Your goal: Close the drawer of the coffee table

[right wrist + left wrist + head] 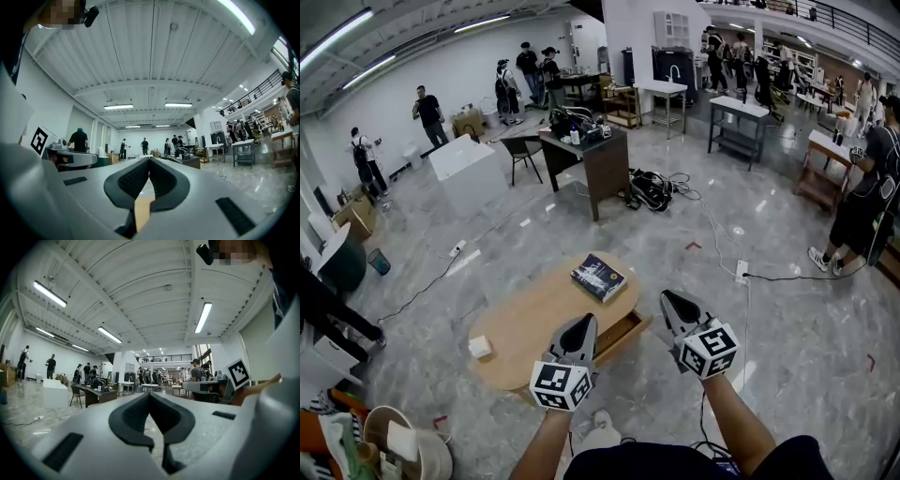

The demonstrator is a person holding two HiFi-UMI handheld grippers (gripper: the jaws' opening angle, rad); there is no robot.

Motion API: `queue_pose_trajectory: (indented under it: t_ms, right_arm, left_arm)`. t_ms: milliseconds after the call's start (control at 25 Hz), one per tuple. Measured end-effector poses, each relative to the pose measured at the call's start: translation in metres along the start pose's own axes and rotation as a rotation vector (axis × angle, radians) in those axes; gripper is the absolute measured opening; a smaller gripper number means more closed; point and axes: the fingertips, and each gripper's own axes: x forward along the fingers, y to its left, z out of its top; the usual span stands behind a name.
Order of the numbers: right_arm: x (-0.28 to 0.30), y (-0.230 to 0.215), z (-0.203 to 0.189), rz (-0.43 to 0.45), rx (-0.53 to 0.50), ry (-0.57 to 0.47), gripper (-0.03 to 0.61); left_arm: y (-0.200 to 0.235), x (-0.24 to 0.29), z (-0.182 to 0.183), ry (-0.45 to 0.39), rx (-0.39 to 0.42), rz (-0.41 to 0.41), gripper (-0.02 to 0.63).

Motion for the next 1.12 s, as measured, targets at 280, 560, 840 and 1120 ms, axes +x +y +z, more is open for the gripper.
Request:
queue_pose_trajectory:
  t_ms: [280,560,840,1120]
  right_arm:
    - [0.035,-0.006,0.001,-0.021,-0.001,0.011,0.018]
    - [0.069,-0.008,0.005,-0.037,-0.005,0.018,0.018]
    - [0.11,-0.002,0.005,-0.049,0.0,0.023,0.017]
    - [0.147,0.0,0.0,-0.061,0.005,0.03,0.018]
  left_arm:
    - [0.031,0.024,0.007,-0.007,-0.016,-0.02,0.0]
    - [0.063,0.04,0.016,-0.012,-0.02,-0.035,0.0]
    - [0.105,0.051,0.018,-0.007,-0.032,-0.046,0.0]
    - [0.137,0.066,0.018,-0.009,-0.032,-0.064,0.0]
